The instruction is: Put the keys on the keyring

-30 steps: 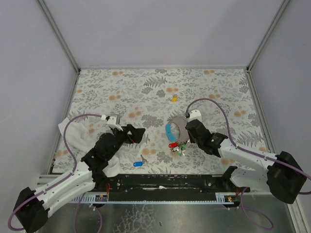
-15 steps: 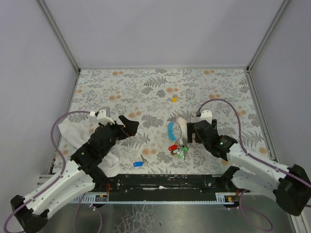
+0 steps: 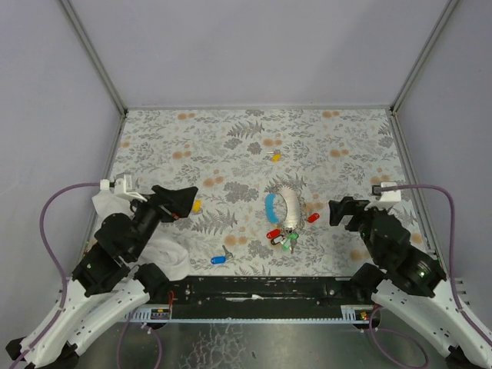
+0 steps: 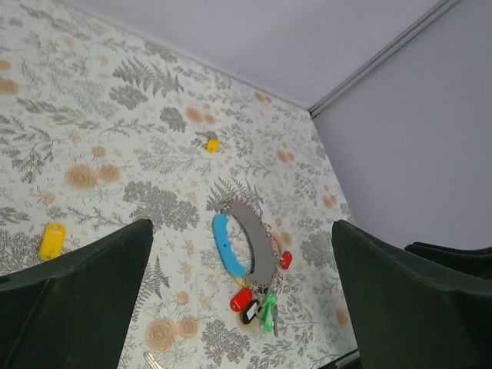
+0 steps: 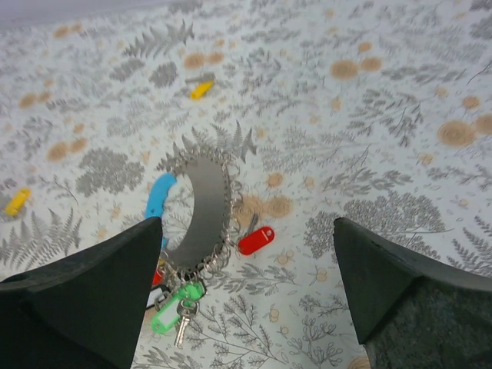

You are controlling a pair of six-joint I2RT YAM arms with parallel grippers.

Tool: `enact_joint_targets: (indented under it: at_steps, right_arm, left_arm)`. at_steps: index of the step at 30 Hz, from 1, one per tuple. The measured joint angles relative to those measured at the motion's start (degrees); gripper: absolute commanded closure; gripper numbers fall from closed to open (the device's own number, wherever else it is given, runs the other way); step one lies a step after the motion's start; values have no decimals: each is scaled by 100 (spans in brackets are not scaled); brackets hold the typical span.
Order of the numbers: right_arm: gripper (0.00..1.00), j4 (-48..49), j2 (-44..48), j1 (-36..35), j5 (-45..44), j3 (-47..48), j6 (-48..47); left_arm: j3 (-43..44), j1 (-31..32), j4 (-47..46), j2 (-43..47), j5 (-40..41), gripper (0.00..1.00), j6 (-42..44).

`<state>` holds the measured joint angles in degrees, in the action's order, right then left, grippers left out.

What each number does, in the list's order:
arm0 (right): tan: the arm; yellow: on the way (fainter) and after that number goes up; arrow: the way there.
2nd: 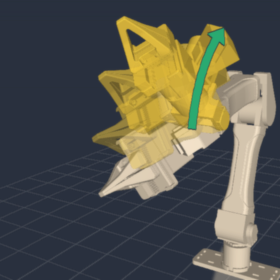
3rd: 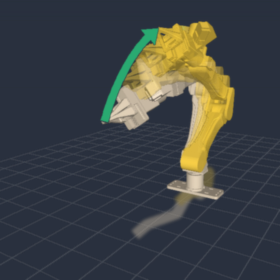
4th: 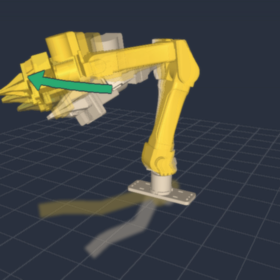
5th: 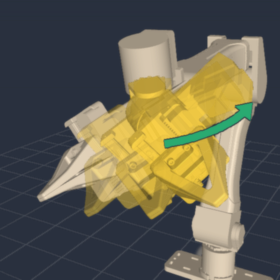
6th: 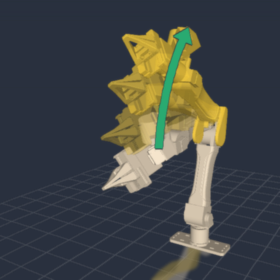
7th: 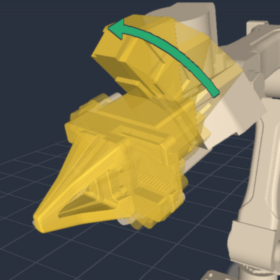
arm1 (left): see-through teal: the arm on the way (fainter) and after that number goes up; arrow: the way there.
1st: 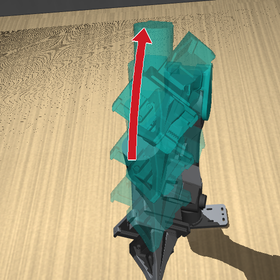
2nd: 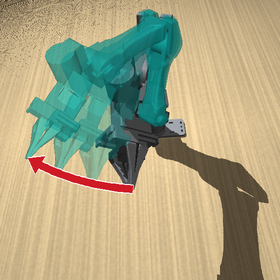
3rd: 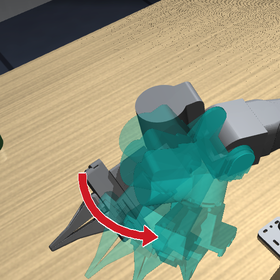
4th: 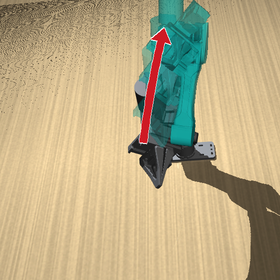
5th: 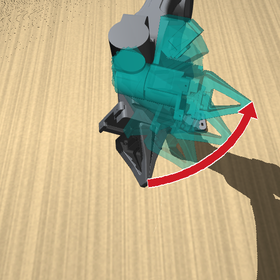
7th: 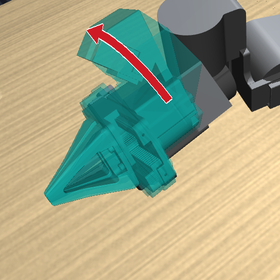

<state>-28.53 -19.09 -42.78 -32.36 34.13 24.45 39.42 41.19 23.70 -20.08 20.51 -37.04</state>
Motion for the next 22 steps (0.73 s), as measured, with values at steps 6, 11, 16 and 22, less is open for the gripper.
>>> enact_joint_targets:
  at_steps: [6,11,16,22]
  right_arm:
    - [1,-334,643,4,-267,476,-317]
    - [1,-590,1113,4,-474,490,-435]
    - [1,-678,1473,4,-632,463,-404]
    - [1,-680,1676,4,-662,223,-321]
  left_arm:
    - [83,0,44,420,70,0,330]
    - [-39,0,39,551,149,0,457]
    - [-157,0,42,535,153,0,474]
    - [-208,0,44,597,149,0,472]
